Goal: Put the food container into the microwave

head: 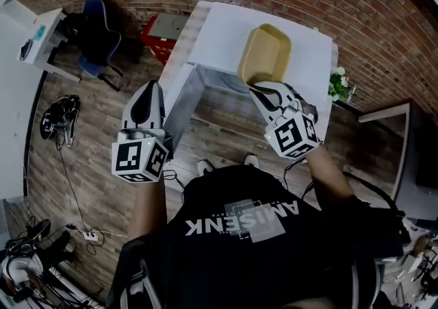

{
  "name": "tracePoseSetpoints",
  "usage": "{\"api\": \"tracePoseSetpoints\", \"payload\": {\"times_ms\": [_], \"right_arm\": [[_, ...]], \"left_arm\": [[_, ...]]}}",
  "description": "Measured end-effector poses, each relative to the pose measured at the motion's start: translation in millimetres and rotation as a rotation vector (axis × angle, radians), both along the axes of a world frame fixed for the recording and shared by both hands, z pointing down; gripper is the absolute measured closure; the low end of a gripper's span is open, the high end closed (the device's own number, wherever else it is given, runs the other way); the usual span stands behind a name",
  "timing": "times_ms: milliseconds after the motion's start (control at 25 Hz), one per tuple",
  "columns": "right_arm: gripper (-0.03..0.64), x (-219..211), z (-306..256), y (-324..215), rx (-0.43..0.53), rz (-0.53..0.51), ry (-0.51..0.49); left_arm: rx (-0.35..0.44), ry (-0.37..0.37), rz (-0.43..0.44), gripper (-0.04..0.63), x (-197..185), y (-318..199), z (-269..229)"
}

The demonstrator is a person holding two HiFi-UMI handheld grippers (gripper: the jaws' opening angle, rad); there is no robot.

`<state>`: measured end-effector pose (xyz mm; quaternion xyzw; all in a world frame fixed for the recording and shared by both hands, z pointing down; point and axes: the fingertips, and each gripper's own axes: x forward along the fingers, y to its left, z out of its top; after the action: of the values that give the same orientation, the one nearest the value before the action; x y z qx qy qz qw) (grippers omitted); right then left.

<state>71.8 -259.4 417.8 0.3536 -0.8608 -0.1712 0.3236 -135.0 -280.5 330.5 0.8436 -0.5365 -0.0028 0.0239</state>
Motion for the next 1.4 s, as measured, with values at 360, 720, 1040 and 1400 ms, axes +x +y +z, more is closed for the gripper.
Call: {"api": "tracePoseSetpoints", "payload": {"times_ms": [360,720,1040,1400], "right_arm": [[0.568,-55.9,45.9,42.0,-0.120,-0.289,0.049],[0.568,-85.5,71.8,74.9,-0.131,-0.458,0.123],[0.568,-101.6,88.9,95.0,-0.181,-0.547,0.131],[0.568,-89.7,133.5,83.9,-0.244,-0.512,0.202]], "left_arm": [[-0.007,0.003,-0.043,0.583,-22.5,13.7,-1.7],[-0.011,-0.004,-0.058,0.583,-31.2,23.7,2.2],[-0.010,-0.001,-0.075,0.583,-37.1,25.9,2.0],[-0.015,0.008,-0.101,0.583,-44.0,30.1,4.4]]}}
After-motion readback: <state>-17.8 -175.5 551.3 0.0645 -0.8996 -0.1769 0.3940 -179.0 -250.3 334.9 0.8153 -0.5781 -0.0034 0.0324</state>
